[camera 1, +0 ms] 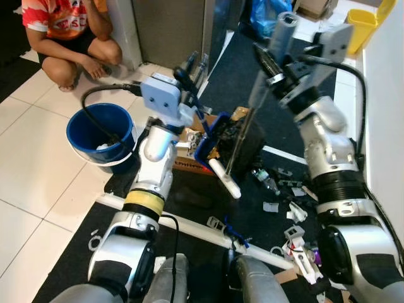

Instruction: Sweep floor

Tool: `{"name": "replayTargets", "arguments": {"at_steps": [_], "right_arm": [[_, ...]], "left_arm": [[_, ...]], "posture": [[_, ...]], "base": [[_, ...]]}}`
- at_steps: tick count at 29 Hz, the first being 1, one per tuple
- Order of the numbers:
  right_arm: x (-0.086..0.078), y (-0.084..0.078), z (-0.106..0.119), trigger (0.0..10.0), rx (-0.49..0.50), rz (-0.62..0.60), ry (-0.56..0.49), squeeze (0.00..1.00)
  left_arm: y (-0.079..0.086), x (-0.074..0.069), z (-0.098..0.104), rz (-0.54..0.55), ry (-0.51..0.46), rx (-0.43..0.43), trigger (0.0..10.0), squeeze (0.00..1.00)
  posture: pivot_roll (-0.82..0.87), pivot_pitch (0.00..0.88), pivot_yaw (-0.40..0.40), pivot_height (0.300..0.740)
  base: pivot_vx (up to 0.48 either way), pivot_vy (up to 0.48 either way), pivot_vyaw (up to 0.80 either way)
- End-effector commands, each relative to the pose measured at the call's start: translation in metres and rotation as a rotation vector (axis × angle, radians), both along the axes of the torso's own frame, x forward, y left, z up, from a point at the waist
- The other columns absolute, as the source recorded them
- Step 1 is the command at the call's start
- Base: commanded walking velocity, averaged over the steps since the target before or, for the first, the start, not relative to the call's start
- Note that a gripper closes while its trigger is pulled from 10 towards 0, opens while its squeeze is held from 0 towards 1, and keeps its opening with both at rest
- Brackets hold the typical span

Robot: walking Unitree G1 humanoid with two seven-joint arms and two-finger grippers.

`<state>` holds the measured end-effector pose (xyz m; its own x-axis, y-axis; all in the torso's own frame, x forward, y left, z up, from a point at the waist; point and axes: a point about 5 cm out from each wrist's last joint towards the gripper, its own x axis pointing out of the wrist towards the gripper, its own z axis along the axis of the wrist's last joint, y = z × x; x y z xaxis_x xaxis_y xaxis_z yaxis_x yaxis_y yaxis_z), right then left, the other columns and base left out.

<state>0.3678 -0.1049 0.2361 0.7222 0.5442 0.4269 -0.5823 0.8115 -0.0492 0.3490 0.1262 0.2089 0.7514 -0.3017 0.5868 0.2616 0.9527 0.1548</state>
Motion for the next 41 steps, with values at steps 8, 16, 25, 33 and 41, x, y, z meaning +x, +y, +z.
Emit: {"name": "replayTargets", "arguments": {"at_steps": [8,16,25,33,41], "right_arm": [[0.0,0.011,-0.006,10.0,0.021,0.015,0.019,0.0],[-0.002,0.004,-0.008,10.0,0.035,-0.014,0.021,0.0],[-0.001,0.003,-0.008,10.0,0.045,-0.017,0.019,0.0],[-0.002,0.005,-0.008,10.0,0.051,-0.012,0.019,0.0],[-0.002,0.004,-0.008,10.0,0.055,-0.014,0.016,0.0]], "left_arm": [[0.037,0.005,0.019,0.141,-0.061,-0.106,10.0,0.0],[0.021,0.008,0.02,0.107,-0.047,-0.118,10.0,0.0],[0.018,0.01,0.022,0.095,-0.049,-0.114,10.0,0.0],[0.017,0.01,0.021,0.087,-0.045,-0.105,10.0,0.0],[0.012,0.01,0.019,0.07,-0.039,-0.097,10.0,0.0]], "posture": [[0.15,0.086,-0.105,0.74],[0.14,0.089,-0.099,0.74],[0.14,0.089,-0.098,0.74],[0.15,0.087,-0.091,0.74],[0.15,0.082,-0.086,0.74]], "base": [[0.0,0.0,0.0],[0.0,0.0,0.0],[0.278,0.027,0.0],[0.385,0.171,0.0],[0.39,0.279,0.0]]}}
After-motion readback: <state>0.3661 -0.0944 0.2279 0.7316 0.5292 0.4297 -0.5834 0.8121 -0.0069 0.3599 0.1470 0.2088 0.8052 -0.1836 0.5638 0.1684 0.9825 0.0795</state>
